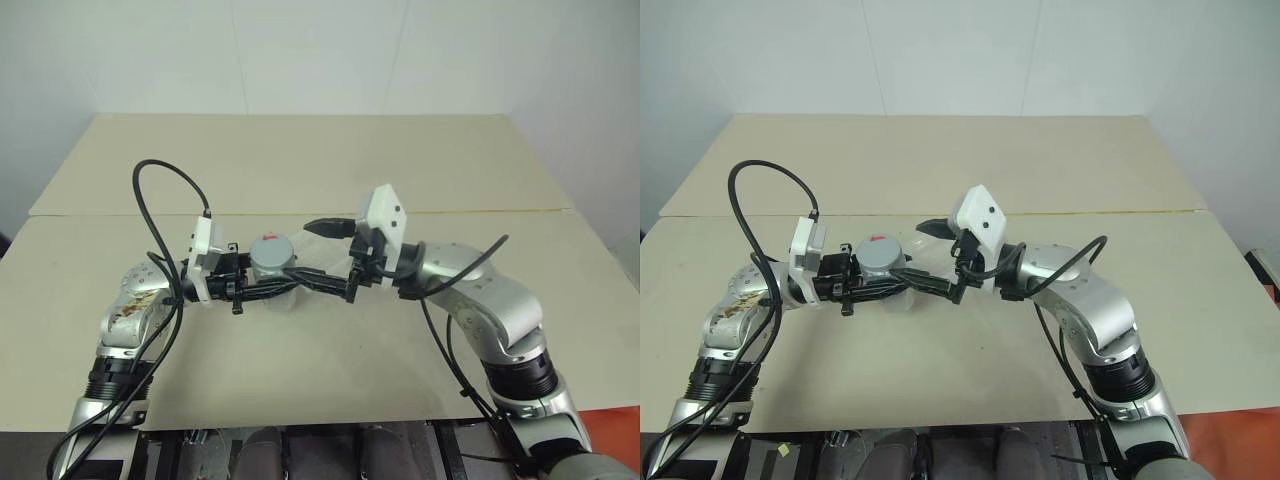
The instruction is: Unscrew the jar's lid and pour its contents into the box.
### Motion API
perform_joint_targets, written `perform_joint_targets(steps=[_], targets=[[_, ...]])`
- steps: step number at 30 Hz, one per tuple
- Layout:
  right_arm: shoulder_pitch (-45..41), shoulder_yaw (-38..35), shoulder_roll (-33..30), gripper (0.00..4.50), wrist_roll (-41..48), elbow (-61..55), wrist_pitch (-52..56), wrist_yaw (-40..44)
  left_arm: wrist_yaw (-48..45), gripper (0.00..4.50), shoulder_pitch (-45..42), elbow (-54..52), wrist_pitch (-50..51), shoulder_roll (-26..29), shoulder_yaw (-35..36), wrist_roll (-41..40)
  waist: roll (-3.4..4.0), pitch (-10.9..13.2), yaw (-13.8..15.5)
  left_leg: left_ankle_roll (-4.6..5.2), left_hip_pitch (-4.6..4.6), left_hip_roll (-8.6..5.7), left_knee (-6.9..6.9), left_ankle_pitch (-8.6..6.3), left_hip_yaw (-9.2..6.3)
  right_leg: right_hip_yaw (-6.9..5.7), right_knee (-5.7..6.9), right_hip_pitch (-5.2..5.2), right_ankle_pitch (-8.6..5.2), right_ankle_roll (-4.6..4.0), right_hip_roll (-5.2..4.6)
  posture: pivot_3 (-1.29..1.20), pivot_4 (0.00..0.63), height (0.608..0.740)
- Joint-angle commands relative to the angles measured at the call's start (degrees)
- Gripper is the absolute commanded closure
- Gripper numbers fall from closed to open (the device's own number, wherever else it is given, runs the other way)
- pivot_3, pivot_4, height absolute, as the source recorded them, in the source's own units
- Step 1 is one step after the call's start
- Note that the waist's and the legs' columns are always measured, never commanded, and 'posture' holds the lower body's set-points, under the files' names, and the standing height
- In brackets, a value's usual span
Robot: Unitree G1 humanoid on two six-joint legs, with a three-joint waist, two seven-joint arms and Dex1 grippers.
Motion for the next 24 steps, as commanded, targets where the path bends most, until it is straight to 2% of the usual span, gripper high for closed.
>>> perform_joint_targets(steps=[1, 13, 17, 24], targets=[[0.10, -3.12, -1.00, 0.06, -0.02, -1.03, -0.33, -1.28, -1.53, 2.56, -0.86, -1.12, -0.88, 0.17, 0.10, -1.01, 0.00, 0.00, 0.04, 0.00, 0.00, 0.00, 0.00, 0.00, 0.00, 0.00, 0.00, 0.00, 0.00, 0.00, 0.00, 0.00, 0.150, 0.740], [1.86, -3.90, -4.20, 0.06, 4.18, -5.01, -0.94, 4.13, -1.84, 2.56, -0.89, -0.50, -1.48, -0.14, 0.25, -0.50, 0.00, 0.00, 0.04, 0.08, 0.00, 0.01, 0.00, -0.04, -0.01, 0.00, -0.03, 0.00, 0.00, 0.00, 0.00, 0.00, 0.150, 0.740], [1.15, -3.45, -3.15, 0.06, 5.99, -6.00, -0.87, 4.53, -1.77, 2.56, -0.99, -0.56, -1.47, -0.17, 0.16, -0.47, 0.00, 0.00, 0.03, 0.09, 0.00, 0.00, 0.01, -0.05, -0.01, 0.01, -0.03, 0.00, 0.00, 0.00, 0.00, 0.00, 0.150, 0.740], [-2.39, -0.14, 1.87, 0.06, 3.75, -3.88, -0.80, 1.25, -1.57, 2.56, -1.17, -0.92, -1.27, -0.35, 0.02, -0.44, 0.00, 0.00, -0.01, 0.06, 0.01, 0.00, 0.02, -0.04, -0.01, 0.01, 0.00, -0.02, 0.00, 0.00, 0.00, 0.00, 0.150, 0.740]])
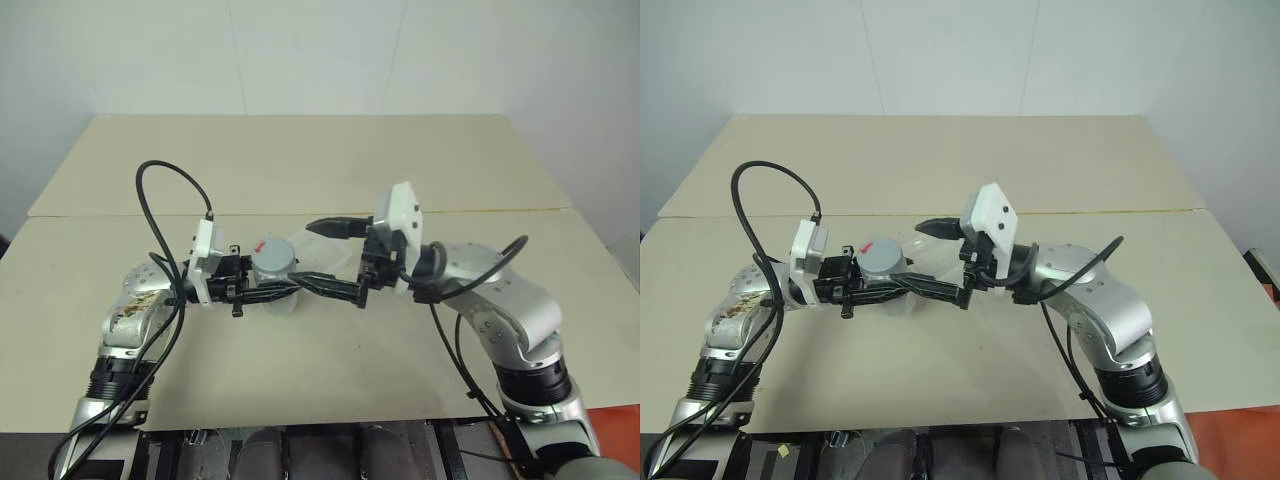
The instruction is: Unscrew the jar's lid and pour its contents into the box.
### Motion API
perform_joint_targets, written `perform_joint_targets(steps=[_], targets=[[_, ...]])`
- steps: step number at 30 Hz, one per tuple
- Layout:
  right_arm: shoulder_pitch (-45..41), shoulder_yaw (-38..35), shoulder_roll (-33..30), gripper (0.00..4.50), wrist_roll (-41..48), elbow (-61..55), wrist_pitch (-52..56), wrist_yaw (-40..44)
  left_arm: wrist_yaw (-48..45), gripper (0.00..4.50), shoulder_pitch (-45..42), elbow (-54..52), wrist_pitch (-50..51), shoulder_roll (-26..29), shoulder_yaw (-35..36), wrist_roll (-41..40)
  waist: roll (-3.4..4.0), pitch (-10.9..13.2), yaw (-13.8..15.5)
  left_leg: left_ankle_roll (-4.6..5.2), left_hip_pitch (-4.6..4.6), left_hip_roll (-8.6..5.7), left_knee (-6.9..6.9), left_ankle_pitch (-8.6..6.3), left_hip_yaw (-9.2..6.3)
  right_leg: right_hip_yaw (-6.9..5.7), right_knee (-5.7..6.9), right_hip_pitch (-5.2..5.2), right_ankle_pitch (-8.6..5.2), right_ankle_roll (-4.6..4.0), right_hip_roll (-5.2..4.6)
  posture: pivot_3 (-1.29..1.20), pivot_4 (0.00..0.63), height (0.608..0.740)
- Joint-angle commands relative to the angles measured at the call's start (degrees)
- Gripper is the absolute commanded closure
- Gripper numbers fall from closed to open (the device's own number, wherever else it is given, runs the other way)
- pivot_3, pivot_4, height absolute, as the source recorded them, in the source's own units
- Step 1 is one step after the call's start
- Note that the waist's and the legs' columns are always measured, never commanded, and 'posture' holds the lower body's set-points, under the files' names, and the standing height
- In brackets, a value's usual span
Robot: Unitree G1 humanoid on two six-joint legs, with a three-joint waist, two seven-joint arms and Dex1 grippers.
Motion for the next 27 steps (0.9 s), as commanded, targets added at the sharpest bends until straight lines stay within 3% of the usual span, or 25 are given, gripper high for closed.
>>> perform_joint_targets(steps=[1, 27], targets=[[-2.27, 1.07, 1.80, 0.06, -1.05, -0.16, -0.91, -1.59, -0.04, 2.56, -1.10, -1.22, -0.71, -0.05, 0.36, -0.78, 0.00, 0.00, 0.00, 0.00, 0.00, 0.00, 0.00, 0.00, 0.00, -0.01, 0.01, 0.01, 0.00, 0.00, 0.00, 0.00, 0.150, 0.740], [-4.97, 4.24, 6.55, 0.06, -5.93, 4.38, -1.22, -3.38, 0.38, 2.56, -0.82, -2.08, 0.07, 0.43, 0.59, -1.10, 0.00, 0.00, -0.01, -0.12, -0.02, 0.00, -0.01, 0.07, 0.01, -0.02, 0.03, 0.00, 0.00, 0.00, 0.00, 0.00, 0.150, 0.740]])
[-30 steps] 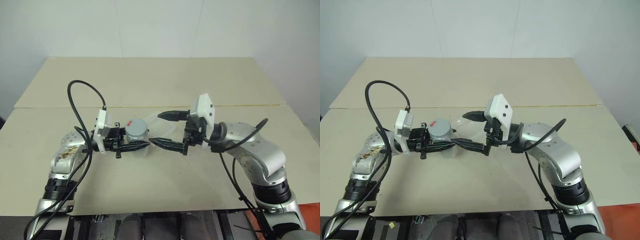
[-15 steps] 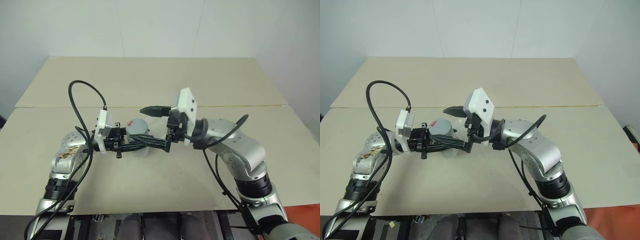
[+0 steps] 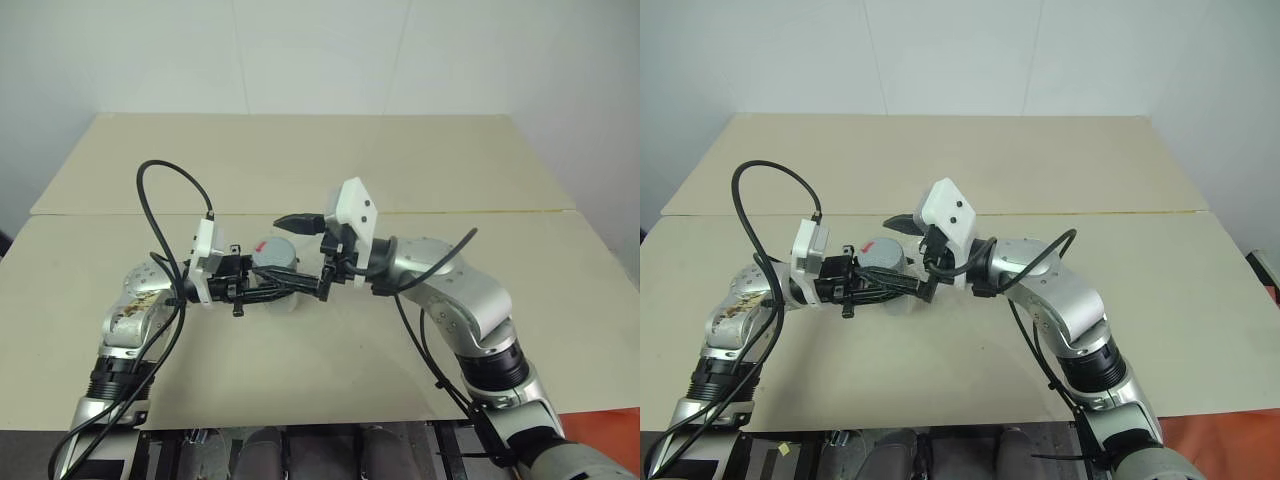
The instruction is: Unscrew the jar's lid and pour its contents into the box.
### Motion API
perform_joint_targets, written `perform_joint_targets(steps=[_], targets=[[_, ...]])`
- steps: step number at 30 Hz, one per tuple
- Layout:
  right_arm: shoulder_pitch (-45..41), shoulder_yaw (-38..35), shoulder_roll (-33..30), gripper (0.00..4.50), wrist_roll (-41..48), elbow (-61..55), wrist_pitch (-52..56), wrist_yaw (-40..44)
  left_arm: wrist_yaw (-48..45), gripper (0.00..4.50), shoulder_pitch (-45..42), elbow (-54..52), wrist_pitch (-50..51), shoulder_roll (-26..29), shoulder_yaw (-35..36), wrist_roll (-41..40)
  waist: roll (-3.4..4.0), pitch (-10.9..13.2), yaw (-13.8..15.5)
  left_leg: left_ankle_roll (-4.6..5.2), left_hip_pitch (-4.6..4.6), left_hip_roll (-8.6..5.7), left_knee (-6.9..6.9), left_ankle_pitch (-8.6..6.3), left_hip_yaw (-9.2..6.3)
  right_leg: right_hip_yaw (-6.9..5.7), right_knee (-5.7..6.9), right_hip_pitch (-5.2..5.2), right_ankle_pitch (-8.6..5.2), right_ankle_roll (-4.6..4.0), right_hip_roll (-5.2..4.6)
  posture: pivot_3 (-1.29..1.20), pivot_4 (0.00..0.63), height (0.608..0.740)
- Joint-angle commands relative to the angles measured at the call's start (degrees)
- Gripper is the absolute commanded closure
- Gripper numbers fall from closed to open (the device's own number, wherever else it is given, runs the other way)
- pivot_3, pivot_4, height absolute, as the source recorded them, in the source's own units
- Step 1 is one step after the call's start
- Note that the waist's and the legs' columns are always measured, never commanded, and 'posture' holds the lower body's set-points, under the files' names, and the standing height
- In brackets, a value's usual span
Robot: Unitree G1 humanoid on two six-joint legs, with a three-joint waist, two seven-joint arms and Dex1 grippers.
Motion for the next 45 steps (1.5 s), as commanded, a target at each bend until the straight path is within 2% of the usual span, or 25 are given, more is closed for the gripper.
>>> perform_joint_targets(steps=[1, 45], targets=[[-0.99, -1.38, 0.01, 0.06, -0.14, -1.09, -1.22, -0.25, -0.09, 2.56, -0.78, -1.78, -0.10, 0.42, 0.60, -1.12, 0.00, 0.00, 0.00, 0.00, 0.00, 0.00, 0.00, 0.00, 0.00, 0.00, 0.00, 0.00, 0.00, 0.00, 0.00, 0.00, 0.150, 0.740], [-0.26, -3.87, -3.34, 0.06, 4.67, -4.53, -0.41, 4.12, -0.28, 2.56, -0.81, -1.49, -0.46, 0.47, 0.61, -0.94, 0.00, 0.00, 0.02, 0.03, 0.00, 0.00, 0.00, -0.02, -0.01, 0.00, -0.02, 0.01, 0.00, 0.00, 0.00, 0.00, 0.150, 0.740]])
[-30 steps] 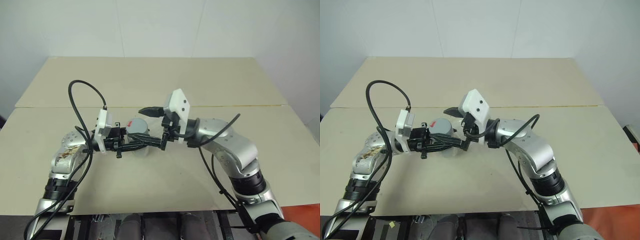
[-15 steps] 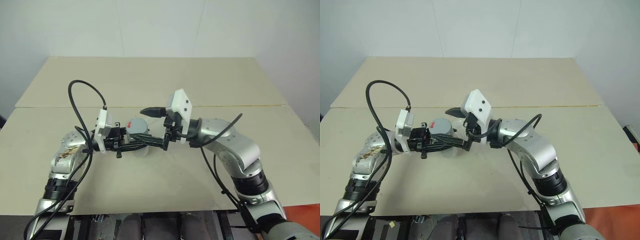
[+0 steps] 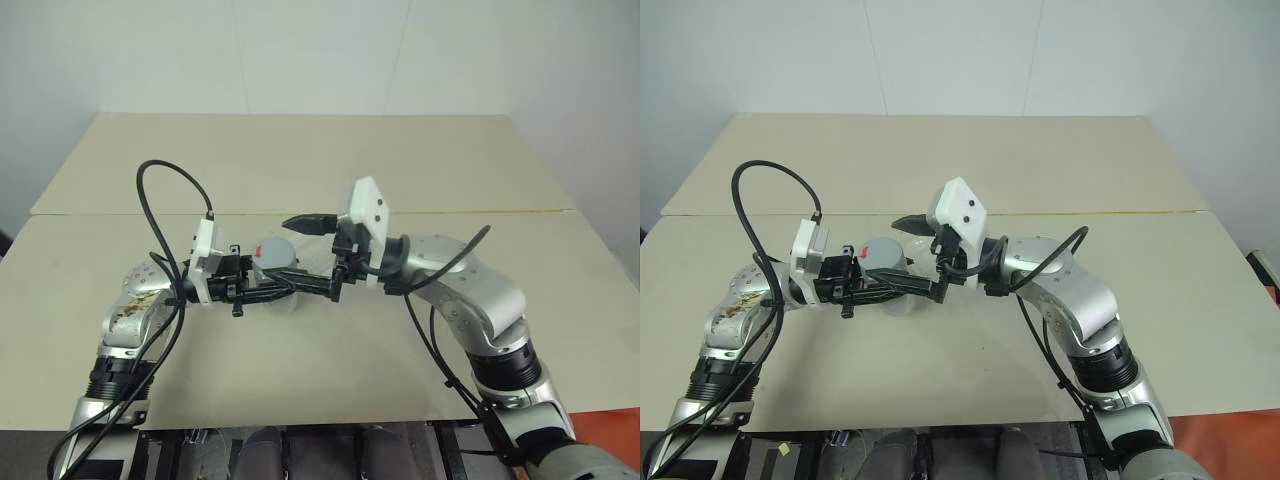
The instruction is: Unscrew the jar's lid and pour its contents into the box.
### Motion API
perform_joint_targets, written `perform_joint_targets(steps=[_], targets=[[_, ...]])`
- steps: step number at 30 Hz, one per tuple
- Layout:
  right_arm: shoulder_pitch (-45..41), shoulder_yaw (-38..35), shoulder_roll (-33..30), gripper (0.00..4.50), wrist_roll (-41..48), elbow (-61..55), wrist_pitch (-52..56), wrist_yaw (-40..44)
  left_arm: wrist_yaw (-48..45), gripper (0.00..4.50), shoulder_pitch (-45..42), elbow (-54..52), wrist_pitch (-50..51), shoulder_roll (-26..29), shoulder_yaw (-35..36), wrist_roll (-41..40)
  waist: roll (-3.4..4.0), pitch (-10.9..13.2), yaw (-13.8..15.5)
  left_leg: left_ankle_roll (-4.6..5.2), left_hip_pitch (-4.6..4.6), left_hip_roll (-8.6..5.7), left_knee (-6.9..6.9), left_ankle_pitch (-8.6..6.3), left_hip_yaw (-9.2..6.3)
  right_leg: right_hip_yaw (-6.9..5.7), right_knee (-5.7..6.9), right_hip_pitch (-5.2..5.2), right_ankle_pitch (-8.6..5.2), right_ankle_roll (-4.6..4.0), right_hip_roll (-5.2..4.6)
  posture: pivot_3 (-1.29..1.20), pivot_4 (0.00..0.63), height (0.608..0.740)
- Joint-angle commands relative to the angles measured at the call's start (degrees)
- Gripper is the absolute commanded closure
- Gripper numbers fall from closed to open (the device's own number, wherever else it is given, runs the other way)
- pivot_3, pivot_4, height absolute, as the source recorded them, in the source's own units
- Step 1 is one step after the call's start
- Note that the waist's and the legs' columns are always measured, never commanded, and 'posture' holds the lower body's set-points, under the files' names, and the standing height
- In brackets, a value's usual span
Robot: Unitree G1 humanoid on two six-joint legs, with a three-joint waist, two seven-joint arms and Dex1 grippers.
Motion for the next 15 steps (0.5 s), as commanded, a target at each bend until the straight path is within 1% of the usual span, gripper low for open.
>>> perform_joint_targets(steps=[1, 15], targets=[[-0.81, -1.10, 0.08, 0.06, 1.46, -2.88, -0.43, 0.31, -0.22, 2.56, -0.84, -1.47, -0.62, 0.26, 0.61, -0.97, 0.00, 0.00, -0.01, 0.01, 0.00, 0.00, 0.00, -0.01, 0.00, 0.00, 0.00, 0.00, 0.00, 0.00, 0.00, 0.00, 0.150, 0.740], [-2.26, 1.86, 2.31, 0.06, -1.31, 0.07, -1.39, -0.54, 0.13, 2.56, -0.63, -1.90, -0.52, 0.24, 0.60, -0.93, 0.00, 0.00, -0.02, 0.00, 0.00, 0.00, 0.00, 0.00, 0.00, 0.00, 0.01, -0.01, 0.00, 0.00, 0.00, 0.00, 0.150, 0.740]])
